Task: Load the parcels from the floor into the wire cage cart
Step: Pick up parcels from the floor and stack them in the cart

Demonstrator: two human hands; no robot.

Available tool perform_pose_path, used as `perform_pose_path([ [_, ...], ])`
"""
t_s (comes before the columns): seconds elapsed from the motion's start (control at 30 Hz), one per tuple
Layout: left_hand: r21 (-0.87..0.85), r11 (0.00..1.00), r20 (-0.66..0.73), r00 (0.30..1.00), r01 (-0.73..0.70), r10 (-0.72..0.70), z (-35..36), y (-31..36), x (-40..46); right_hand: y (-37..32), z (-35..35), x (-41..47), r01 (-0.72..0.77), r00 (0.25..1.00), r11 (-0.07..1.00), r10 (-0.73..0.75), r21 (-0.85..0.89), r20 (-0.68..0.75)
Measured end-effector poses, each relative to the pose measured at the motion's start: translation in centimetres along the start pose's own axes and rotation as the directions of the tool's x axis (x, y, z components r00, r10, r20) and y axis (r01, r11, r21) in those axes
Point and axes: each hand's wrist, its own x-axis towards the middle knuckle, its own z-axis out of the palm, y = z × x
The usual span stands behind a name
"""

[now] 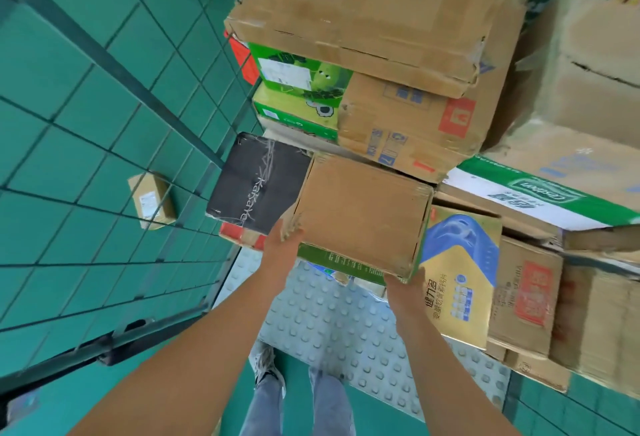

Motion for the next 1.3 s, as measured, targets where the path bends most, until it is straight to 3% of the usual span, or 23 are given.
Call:
perform_pose_path([
  [0.1, -0.011, 1.000, 0.031, 0.999, 0.009, -0.009, -2.2, -0.9, -2.9, -0.9, 0.9, -3.6, -0.018, 1.000, 1.000, 0.019, -0.023, 0.015],
  [0.2, -0.100, 0.995, 0.022, 1.000, -0.012, 0.014, -4.9, -2.4, -6.8, -1.5, 2.8, -7.1, -0.003, 0.983, 0.993, 0.025, -0.122, 0.180],
  [0.27, -0.157, 0.987, 0.006, 1.000, -0.024, 0.026, -7.2, -3.7, -9.3, -1.4, 4.6, -9.5, 0.040, 0.954, 0.983, 0.016, -0.181, 0.300],
  [0.47, -0.376, 0.927, -0.117, 0.992, -0.010, -0.037, -15.5, -10.3, -16.4, 1.7, 10.7, -16.5, 0.239, 0.887, 0.900, -0.050, -0.363, 0.458],
  [0.63, -0.561, 0.828, -0.210, 0.967, -0.002, -0.141, -23.3, -19.5, -21.6, 7.2, 15.5, -25.3, 0.375, 0.839, 0.798, -0.077, -0.472, 0.538],
  [0.77, -0.718, 0.693, -0.298, 0.929, -0.066, -0.219, -30.8, -27.8, -26.9, 13.9, 20.4, -33.7, 0.430, 0.793, 0.739, -0.036, -0.518, 0.608],
  [1.07, -0.844, 0.474, -0.445, 0.821, -0.250, -0.359, -44.5, -45.2, -38.1, 28.9, 30.9, -49.9, 0.680, 0.609, 0.386, 0.176, -0.623, 0.773],
  [1.3, -0.904, 0.263, -0.427, 0.751, -0.337, -0.504, -47.4, -54.0, -42.1, 35.7, 35.6, -54.8, 0.780, 0.566, 0.136, 0.262, -0.610, 0.782],
])
